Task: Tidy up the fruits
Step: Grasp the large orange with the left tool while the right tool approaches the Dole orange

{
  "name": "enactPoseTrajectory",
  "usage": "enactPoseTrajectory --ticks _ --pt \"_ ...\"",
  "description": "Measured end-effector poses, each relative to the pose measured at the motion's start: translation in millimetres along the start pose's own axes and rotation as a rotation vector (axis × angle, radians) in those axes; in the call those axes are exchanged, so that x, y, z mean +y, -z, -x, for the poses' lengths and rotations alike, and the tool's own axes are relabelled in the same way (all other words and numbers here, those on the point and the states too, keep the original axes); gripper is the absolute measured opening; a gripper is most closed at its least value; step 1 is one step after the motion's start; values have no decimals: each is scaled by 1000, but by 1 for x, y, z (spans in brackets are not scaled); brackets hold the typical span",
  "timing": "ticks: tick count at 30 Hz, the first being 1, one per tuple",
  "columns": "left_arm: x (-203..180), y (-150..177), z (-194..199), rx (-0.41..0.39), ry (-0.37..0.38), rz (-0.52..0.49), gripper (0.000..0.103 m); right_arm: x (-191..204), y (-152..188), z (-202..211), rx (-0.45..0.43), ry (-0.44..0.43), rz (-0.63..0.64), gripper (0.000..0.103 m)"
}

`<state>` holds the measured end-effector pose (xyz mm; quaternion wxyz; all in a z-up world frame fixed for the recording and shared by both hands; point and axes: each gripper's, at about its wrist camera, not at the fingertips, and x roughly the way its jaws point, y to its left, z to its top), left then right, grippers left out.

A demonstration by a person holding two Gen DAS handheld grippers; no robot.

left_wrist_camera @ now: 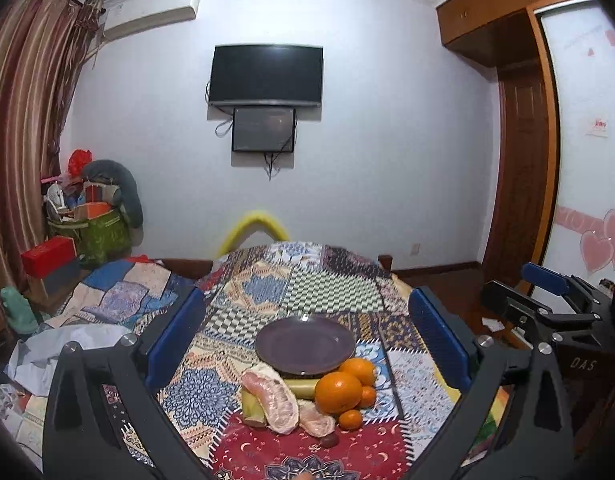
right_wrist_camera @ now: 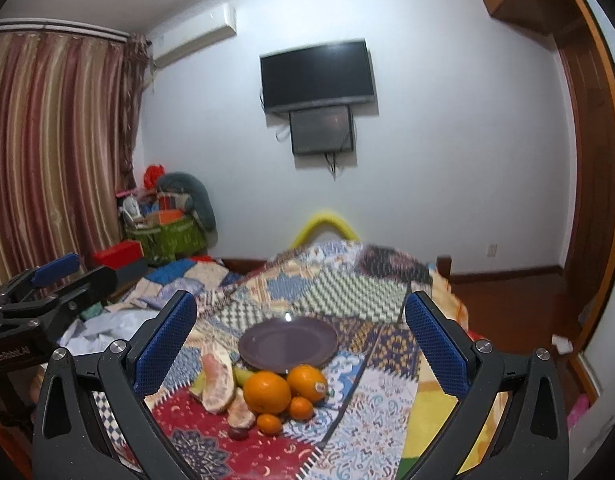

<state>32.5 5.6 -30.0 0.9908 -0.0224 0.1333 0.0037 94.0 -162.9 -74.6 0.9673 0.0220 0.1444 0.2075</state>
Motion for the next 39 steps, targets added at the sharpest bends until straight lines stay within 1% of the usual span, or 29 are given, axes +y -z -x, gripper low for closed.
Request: enactPoseTrajectory --ticks 2,4,8,11,14,17,19,23,25,26,33,39 --pt "3 5 -11 29 -8 3 103 -7 7 -11 38 12 -13 103" --pt "6 11 -23 64 -13 8 103 -16 17 -26 97 18 -33 103" --pt "14 26 -49 136 -19 25 102 -30 33 -45 172 26 -65 103" --pt "20 38 -67 193 -13 43 96 -38 44 -61 234 39 -69 103" --pt "25 50 -86 258 2 72 91 -40 53 -70 274 55 -55 102" --pt "24 62 -105 316 14 88 87 -43 58 -79 299 54 -43 98" --pt "20 71 -118 349 28 89 83 -42 62 -82 313 56 -27 93" --pt "9 84 -139 406 45 77 83 -46 69 -90 332 49 -24 91" --pt "1 91 -149 438 60 72 83 -51 71 -95 345 42 -32 85" --pt "-1 92 -153 452 64 70 83 -54 72 -97 355 36 -38 84" --pt "-21 113 -183 549 91 48 83 -66 81 -105 384 20 -71 82" --pt "-34 128 -199 601 99 20 83 -73 86 -109 403 -3 -96 82"
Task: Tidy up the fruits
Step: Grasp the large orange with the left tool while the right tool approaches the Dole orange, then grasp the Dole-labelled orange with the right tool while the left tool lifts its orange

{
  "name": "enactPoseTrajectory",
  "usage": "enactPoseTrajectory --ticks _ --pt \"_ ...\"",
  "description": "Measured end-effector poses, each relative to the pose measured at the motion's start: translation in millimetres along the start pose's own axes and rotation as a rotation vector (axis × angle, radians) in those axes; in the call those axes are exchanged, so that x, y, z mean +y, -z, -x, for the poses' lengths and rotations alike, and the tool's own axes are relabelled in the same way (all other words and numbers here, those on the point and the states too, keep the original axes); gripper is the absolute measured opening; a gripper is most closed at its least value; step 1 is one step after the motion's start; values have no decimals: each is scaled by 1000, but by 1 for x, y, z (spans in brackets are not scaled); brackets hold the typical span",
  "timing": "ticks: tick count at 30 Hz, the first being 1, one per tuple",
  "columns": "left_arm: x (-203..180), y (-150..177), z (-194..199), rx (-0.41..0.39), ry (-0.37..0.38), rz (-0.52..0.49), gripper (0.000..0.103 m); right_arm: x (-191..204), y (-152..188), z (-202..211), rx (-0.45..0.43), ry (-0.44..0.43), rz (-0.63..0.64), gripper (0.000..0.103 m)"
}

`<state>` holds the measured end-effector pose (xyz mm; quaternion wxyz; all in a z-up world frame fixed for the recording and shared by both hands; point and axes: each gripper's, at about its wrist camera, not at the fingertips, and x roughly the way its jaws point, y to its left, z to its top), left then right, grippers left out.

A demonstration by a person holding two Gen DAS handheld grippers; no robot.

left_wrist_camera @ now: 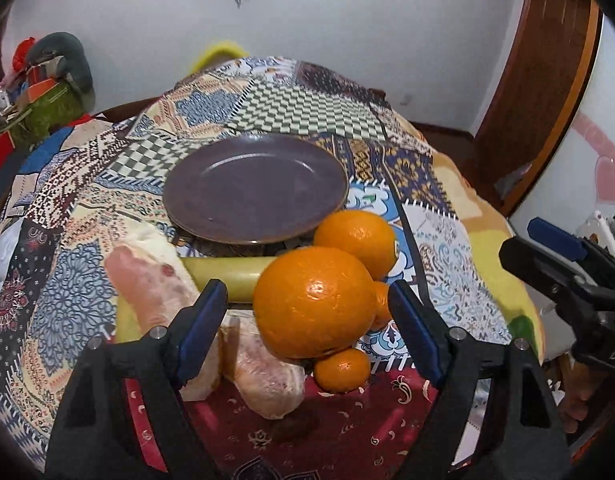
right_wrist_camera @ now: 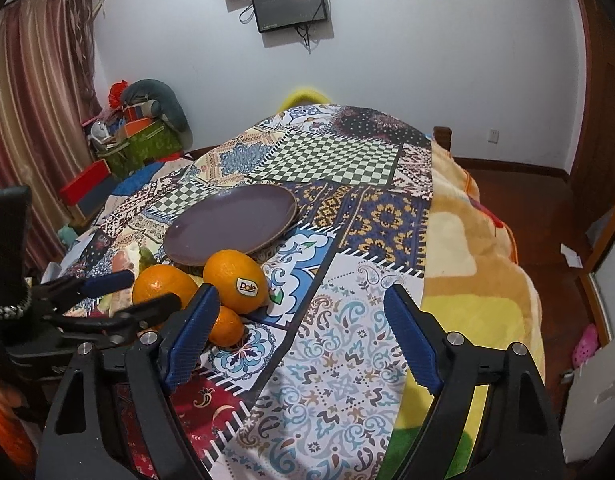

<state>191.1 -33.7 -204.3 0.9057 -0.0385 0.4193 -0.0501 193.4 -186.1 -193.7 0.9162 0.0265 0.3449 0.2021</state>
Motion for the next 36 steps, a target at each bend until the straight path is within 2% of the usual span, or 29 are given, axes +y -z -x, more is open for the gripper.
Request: enactPoseTrajectory --ticks 4,5,6,15,23,27,30,36 --pt "-3 2 -9 21 -3 -6 80 -1 0 -4 18 -21 -7 82" --pt "-3 2 -11 28 2 -7 71 -1 0 -6 24 -28 -11 82" --pt "-2 2 -13 37 11 -8 69 -2 0 -7 30 -35 -15 82" --pt "7 -1 -6 21 31 19 67 6 -2 -17 51 -56 9 82" --pt "31 -14 23 -79 -5 56 67 20 -8 -40 77 -88 32 82" --pt "45 -20 33 -120 -19 75 67 29 -12 -57 97 -107 44 75" --pt "52 -23 36 -141 -35 75 67 33 -13 -74 127 -121 48 74" --pt "58 -23 34 -147 -37 73 67 38 -7 -98 196 -161 35 66"
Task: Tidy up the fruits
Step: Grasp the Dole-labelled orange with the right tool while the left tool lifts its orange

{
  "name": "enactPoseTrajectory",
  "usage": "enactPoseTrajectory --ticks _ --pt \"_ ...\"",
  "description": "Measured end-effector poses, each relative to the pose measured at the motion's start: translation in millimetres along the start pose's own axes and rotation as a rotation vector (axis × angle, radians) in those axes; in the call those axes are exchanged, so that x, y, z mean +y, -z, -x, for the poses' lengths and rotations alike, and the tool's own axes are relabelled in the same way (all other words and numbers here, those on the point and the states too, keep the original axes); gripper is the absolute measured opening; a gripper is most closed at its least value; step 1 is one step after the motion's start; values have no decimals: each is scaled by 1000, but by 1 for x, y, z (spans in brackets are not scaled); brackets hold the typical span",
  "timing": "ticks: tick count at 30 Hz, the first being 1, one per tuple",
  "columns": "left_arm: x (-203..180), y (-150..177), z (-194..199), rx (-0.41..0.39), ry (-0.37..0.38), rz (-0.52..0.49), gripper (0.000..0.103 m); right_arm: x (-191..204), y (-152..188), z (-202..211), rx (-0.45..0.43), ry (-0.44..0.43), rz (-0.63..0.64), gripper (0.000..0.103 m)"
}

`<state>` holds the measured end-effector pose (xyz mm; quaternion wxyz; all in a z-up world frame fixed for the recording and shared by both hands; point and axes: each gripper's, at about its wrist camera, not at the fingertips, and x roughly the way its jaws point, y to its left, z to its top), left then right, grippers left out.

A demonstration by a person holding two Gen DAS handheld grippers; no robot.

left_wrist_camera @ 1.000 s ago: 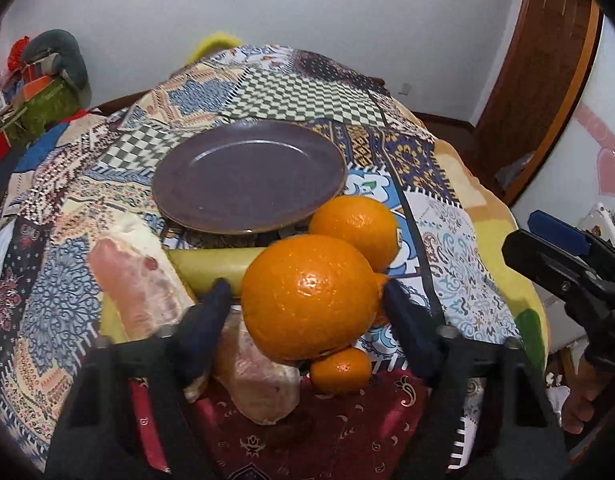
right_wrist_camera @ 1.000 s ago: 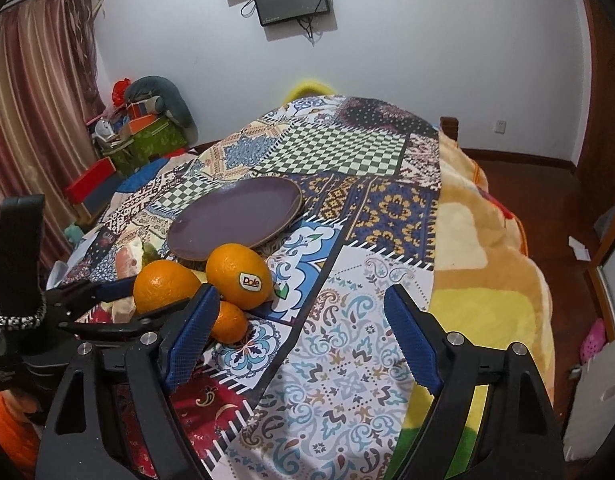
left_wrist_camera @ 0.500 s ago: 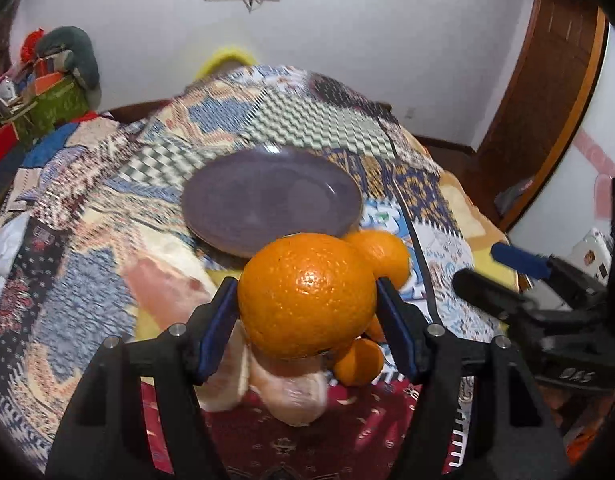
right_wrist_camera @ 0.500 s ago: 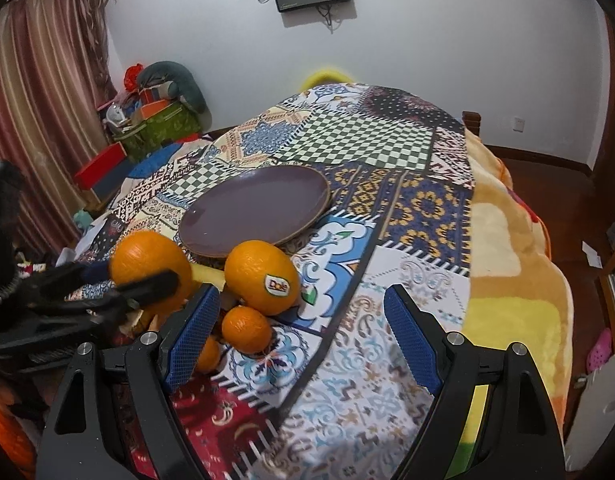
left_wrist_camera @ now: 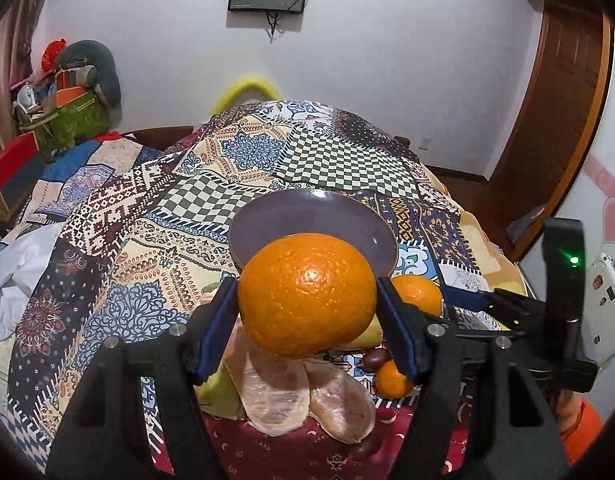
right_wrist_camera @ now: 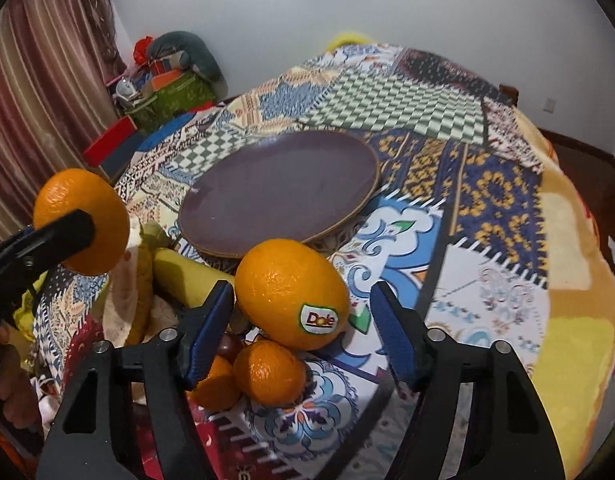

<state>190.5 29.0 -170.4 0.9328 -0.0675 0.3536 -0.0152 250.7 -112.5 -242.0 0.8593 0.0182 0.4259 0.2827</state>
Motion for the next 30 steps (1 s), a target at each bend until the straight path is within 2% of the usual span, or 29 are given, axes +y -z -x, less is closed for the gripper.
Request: enactPoseTrajectory --ticks 4,13,30 --pt "3 2 -6 8 10 7 67 1 1 -5 21 -21 8 59" --pt "0 5 -8 19 3 5 67 5 1 0 5 11 24 57" --pt "3 -24 30 -83 -29 0 67 22 -23 59 -165 32 71 56"
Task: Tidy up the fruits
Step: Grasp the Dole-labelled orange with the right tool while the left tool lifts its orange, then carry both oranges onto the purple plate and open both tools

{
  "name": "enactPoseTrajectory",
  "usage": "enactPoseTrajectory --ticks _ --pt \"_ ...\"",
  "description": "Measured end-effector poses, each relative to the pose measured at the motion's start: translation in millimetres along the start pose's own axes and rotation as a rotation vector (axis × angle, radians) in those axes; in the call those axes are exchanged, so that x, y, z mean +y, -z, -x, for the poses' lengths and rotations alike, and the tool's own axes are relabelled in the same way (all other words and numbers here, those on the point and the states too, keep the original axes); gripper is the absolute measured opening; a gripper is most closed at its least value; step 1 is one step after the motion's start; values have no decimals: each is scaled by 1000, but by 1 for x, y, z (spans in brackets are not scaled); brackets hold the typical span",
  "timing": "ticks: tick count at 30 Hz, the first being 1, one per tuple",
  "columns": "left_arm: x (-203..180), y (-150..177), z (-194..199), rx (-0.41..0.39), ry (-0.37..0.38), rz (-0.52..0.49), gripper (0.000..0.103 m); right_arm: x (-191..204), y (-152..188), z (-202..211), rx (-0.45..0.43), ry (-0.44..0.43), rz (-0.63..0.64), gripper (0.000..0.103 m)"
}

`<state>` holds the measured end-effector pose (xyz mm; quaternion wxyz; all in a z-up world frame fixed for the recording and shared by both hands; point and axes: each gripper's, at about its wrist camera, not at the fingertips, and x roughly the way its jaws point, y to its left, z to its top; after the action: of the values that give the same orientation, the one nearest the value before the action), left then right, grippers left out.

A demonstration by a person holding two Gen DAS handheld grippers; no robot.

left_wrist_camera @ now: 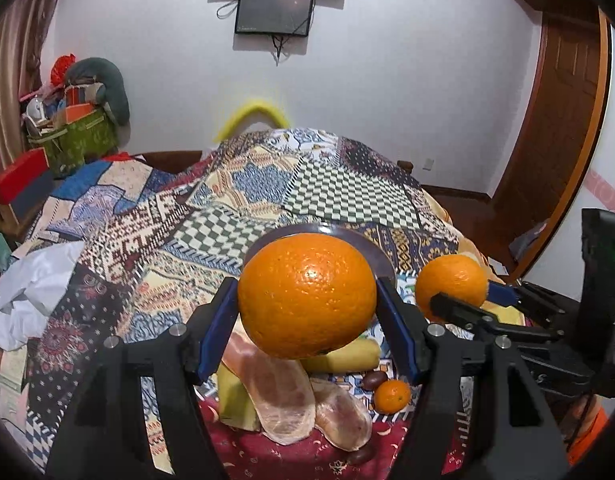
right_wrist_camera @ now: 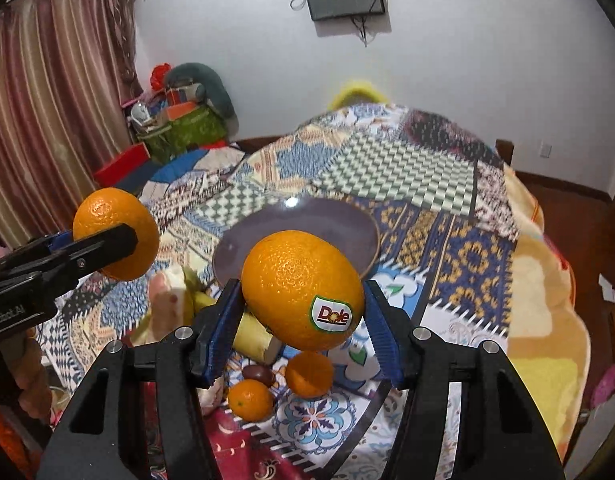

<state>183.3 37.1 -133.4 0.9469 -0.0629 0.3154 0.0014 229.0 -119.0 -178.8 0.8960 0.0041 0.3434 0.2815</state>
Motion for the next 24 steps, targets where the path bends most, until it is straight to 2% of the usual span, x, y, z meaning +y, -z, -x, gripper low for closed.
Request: enactPoseTrajectory --ticks 13,24 --pt "15 -32 -12 -57 -42 3 67 -11 -39 5 -103 29 7 56" --pt "31 -51 -58 -25 -60 16 67 -20 -64 -32 -107 43 23 56"
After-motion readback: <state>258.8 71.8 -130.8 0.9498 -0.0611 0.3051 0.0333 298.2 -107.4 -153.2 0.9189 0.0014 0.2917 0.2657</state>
